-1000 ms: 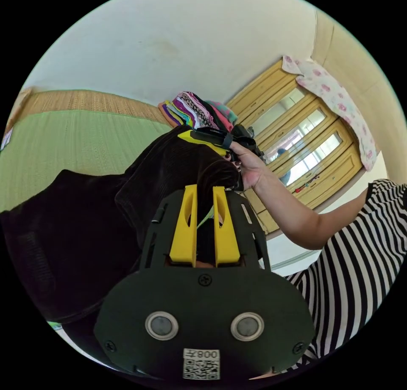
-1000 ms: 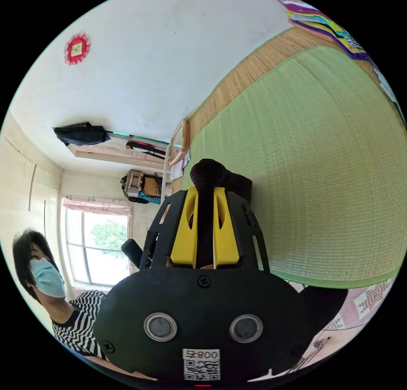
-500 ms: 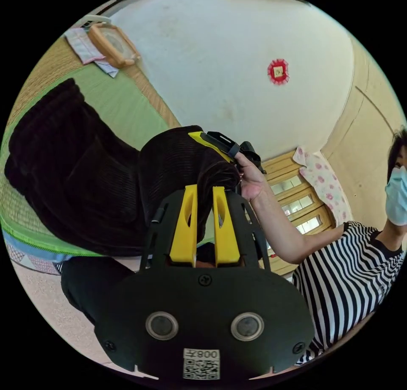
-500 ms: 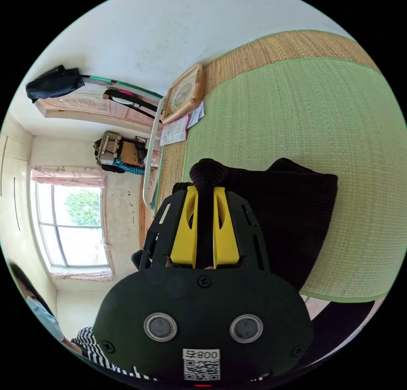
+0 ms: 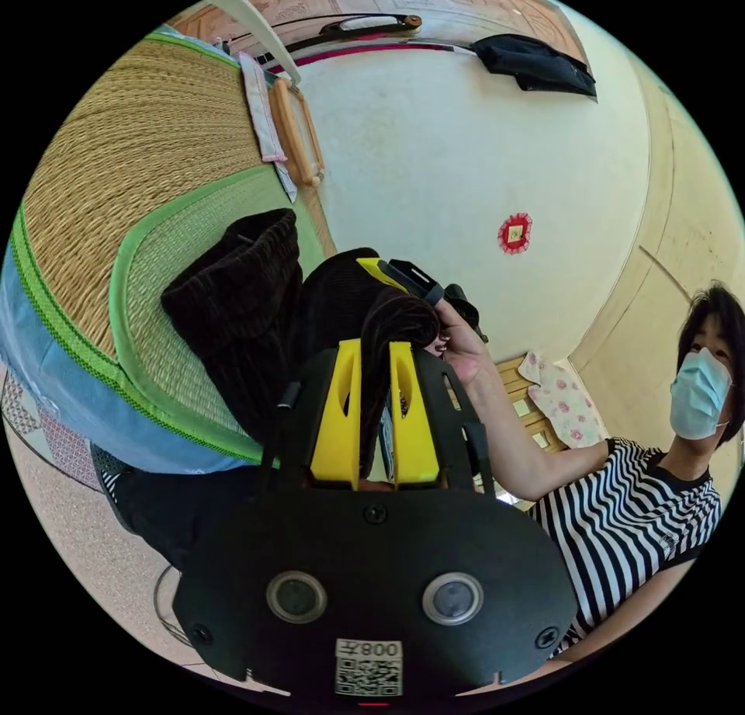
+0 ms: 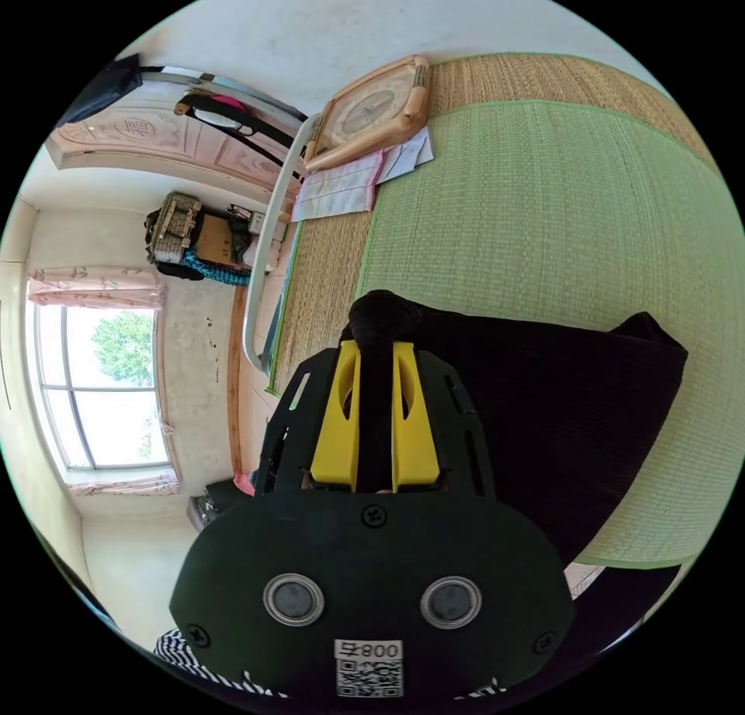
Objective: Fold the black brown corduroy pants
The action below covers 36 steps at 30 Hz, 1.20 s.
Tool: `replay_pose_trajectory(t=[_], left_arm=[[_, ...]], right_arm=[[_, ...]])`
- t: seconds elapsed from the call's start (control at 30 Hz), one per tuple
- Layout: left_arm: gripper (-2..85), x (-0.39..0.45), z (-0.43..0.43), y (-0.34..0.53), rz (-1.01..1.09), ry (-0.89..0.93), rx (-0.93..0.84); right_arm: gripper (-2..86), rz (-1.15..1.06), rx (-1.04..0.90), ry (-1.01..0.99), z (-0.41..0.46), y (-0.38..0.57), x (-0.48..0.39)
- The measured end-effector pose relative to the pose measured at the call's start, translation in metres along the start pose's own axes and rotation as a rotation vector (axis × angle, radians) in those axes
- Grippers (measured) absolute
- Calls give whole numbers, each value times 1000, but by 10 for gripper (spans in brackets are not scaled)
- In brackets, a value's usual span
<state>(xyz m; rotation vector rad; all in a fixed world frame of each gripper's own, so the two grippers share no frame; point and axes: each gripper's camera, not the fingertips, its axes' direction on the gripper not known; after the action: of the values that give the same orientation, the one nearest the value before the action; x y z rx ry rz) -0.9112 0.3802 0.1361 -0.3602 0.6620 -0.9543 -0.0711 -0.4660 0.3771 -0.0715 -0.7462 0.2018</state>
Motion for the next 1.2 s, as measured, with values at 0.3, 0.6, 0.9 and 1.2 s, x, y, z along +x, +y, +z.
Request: replay_pose_trajectory(t=[0.3,0.6,0.9,1.2], left_arm=[[67,-81,-53,7,-131,20,99],[47,-97,-101,28,-102,-45,238],[113,-80,-87,-5,102,-297,47],[75,-86,-99,14,55,-382,84]], right_arm=[[87,-71,-54,-92,75,-23,5],[14,-213,-39,-248,100,-19,32],[1,-268,-152,-258,178,-31,31],[0,-359,-211,-156,223,-40,21]])
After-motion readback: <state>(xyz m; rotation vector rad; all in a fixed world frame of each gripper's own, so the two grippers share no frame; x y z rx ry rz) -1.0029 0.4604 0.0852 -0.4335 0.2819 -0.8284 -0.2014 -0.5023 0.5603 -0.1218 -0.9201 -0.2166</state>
